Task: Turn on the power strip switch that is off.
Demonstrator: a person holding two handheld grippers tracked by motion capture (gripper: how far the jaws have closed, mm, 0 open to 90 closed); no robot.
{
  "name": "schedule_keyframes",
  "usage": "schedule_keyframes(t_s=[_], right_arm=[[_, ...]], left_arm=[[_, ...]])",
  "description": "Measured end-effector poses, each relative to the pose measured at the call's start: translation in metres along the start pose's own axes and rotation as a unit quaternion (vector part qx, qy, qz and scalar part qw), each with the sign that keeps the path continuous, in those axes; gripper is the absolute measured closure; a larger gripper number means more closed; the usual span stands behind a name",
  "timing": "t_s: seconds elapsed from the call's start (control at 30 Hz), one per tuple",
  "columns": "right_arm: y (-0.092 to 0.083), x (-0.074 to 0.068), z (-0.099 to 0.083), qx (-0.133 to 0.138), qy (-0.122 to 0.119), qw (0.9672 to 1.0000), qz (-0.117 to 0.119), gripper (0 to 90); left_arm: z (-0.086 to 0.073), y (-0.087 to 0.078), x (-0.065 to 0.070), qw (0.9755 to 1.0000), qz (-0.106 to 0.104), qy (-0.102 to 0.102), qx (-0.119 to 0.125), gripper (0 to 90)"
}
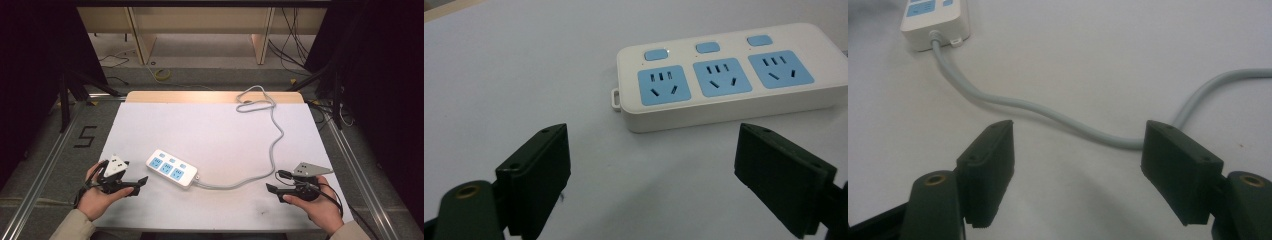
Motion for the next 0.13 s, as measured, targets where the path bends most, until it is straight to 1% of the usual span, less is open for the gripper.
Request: schedule_keyframes(t_s=[0.13], right_arm=[[0.0001, 0.0004, -0.0001, 0.000, 0.001, 1.0000, -0.001, 29.9]], left_arm=[[-0.0002, 0.0015, 0.0001, 1.0000, -0.002, -0.002, 0.000, 14.1]])
Point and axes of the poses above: each handheld gripper's, and its own axes: y roughly forward along the jaws, z roughly out of its top, x roughly to its right, the point moved 6 cm from there along y, roughly forward along the jaws, and after that the axes turned 9 degrees about -y, right-handed, at the moved point
